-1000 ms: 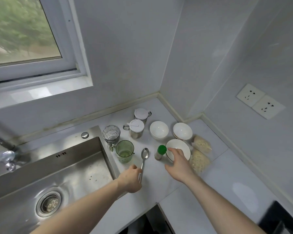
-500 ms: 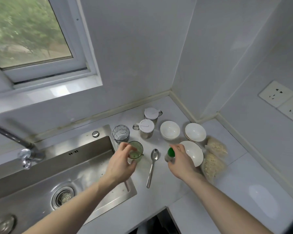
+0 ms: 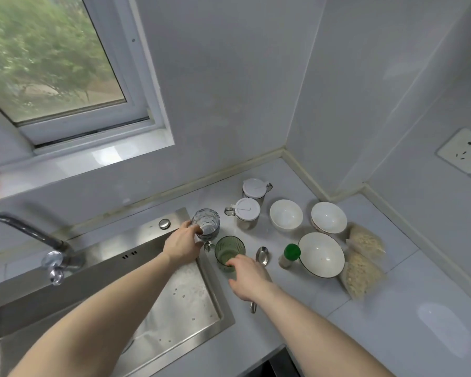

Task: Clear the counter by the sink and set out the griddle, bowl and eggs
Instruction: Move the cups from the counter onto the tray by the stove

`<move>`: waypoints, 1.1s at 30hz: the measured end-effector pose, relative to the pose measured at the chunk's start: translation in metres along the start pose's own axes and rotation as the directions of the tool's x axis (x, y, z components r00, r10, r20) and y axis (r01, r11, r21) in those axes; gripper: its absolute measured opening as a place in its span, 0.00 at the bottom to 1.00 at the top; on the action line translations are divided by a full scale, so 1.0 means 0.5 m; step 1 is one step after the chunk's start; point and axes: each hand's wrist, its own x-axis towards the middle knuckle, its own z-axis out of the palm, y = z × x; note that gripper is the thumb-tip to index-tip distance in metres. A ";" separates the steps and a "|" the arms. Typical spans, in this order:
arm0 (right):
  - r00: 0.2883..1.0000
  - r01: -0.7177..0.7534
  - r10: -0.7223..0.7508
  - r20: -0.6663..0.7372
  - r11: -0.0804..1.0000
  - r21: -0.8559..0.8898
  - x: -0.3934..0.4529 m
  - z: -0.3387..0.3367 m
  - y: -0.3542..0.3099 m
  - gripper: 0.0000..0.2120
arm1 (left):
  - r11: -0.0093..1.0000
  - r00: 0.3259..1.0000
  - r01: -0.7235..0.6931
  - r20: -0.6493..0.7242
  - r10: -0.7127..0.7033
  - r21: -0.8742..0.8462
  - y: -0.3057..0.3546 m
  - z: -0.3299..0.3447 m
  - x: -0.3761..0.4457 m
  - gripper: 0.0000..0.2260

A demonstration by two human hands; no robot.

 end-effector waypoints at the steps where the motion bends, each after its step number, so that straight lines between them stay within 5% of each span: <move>1: 1.000 -0.024 0.024 -0.006 1.000 -0.019 0.003 0.007 0.000 0.20 | 1.000 0.999 0.006 -0.032 -0.006 -0.011 0.000 0.003 0.002 0.10; 7: 0.982 -0.074 0.086 -0.166 0.994 0.078 -0.021 0.010 -0.007 0.06 | 0.994 0.987 0.027 -0.156 -0.043 -0.104 0.005 0.010 -0.038 0.09; 12: 0.933 -0.032 0.113 -0.342 0.971 0.235 -0.151 -0.025 0.024 0.09 | 0.958 0.970 0.005 -0.231 -0.074 -0.287 -0.010 -0.029 -0.158 0.10; 18: 0.852 -0.085 0.291 -0.435 0.897 0.434 -0.363 -0.025 0.081 0.05 | 0.864 0.984 -0.132 -0.166 0.058 -0.485 0.048 -0.065 -0.360 0.07; 23: 0.769 -0.133 0.455 -0.450 0.802 0.583 -0.508 0.012 0.106 0.03 | 0.848 0.974 -0.226 -0.114 0.195 -0.479 0.143 -0.032 -0.440 0.09; 33: 0.512 -0.145 0.700 -0.498 0.642 0.753 -0.846 0.097 0.188 0.02 | 0.741 0.780 -0.572 0.046 0.624 -0.353 0.429 0.031 -0.555 0.07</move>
